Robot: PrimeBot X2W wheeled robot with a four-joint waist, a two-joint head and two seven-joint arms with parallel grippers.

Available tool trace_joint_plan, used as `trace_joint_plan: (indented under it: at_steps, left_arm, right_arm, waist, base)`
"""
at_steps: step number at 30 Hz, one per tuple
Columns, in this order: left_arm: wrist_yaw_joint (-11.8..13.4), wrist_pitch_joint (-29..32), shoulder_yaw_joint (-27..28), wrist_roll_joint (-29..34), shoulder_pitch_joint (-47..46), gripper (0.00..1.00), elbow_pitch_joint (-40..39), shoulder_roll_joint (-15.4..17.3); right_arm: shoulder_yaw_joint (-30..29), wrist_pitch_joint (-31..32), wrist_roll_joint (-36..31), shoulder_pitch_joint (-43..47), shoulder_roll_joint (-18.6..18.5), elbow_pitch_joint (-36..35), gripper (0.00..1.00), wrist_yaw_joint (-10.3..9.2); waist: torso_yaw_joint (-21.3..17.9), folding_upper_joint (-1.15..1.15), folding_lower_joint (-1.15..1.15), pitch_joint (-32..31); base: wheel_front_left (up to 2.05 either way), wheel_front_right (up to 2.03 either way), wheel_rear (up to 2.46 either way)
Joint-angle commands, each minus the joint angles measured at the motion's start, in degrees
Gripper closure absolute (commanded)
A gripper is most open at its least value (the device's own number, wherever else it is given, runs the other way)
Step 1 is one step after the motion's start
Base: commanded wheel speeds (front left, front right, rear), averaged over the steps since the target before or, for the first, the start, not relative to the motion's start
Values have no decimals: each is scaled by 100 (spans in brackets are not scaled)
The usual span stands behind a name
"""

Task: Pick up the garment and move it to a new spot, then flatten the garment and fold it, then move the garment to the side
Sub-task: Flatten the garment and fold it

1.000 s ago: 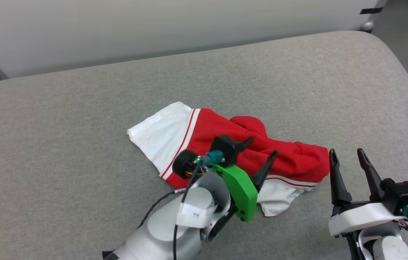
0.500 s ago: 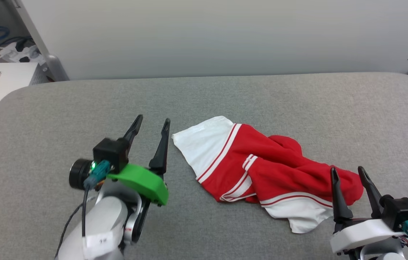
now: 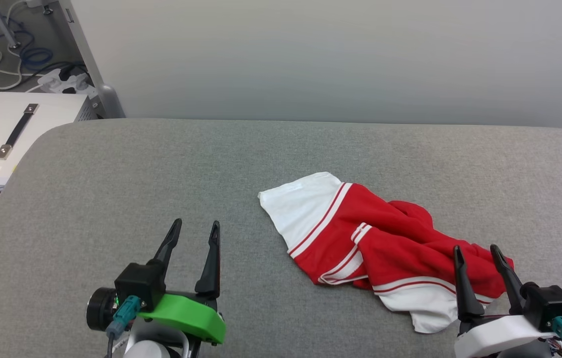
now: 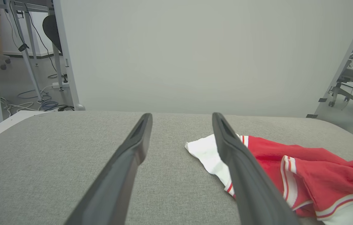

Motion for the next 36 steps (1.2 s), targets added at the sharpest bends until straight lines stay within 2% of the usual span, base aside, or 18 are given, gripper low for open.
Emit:
trace_joint_plan:
  at_steps: [1,4,6,10,14,18,21,24,30,36]
  left_arm:
    - [-91,-33,104,99,63,0,11,-79]
    - [-225,-33,279,242,2,0,27,-193]
    - [-305,-33,391,328,-35,0,34,-280]
    - [-469,-33,488,460,-71,0,238,-409]
    - [-604,-33,614,563,-130,0,343,-525]
    - [-710,-33,686,650,-217,0,391,-639]
    - [-767,-33,725,705,-300,0,392,-708]
    - [-816,-33,773,758,-370,0,402,-760]
    - [-885,-34,906,841,-453,0,414,-813]
    - [-936,-34,988,898,-498,0,402,-846]
  right_arm:
    - [14,19,115,26,-7,13,0,-6]
    - [101,278,-26,-53,-7,-108,0,-6]
    - [183,803,-76,-42,-7,-153,0,-6]
    - [614,2444,142,71,-172,-457,0,-6]
    - [1133,4465,529,267,-732,-1114,0,-6]
    - [1145,5797,848,358,-988,-1576,0,-6]
    - [1057,6232,793,300,-1056,-1673,0,-6]
    - [1019,6370,678,152,-1128,-1652,0,-6]
    - [967,6267,456,-92,-1137,-1421,0,-6]
    - [1179,6090,412,-204,-1121,-957,0,-6]
  waist:
    - [-6,0,0,45]
    - [-24,0,0,127]
    - [-27,0,0,184]
    - [-36,0,0,258]
    - [0,0,0,382]
    - [124,0,0,541]
    - [249,0,0,695]
    - [380,0,0,841]
    - [580,0,0,1053]
    - [661,0,0,1158]
  base:
    - [0,0,0]
    - [0,0,0]
    - [0,0,0]
    - [0,0,0]
    - [0,0,0]
    - [0,0,0]
    - [0,0,0]
    - [0,0,0]
    - [0,0,0]
    - [0,0,0]
